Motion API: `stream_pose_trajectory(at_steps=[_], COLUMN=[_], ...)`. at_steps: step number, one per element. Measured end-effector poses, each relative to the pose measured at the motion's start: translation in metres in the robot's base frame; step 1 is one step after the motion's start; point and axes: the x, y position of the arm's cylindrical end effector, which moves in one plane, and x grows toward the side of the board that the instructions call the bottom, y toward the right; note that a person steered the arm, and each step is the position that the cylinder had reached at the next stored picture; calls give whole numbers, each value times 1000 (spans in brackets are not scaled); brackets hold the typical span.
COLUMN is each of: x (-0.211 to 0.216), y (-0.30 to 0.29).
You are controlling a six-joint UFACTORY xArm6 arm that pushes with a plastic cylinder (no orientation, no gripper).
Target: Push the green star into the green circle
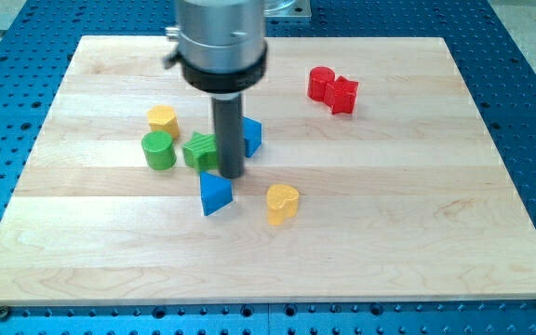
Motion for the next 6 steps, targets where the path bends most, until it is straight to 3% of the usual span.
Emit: stream_pose_trajectory(at_steps=[2, 4, 6], x=[-18, -18, -74], y=[-51, -19, -3])
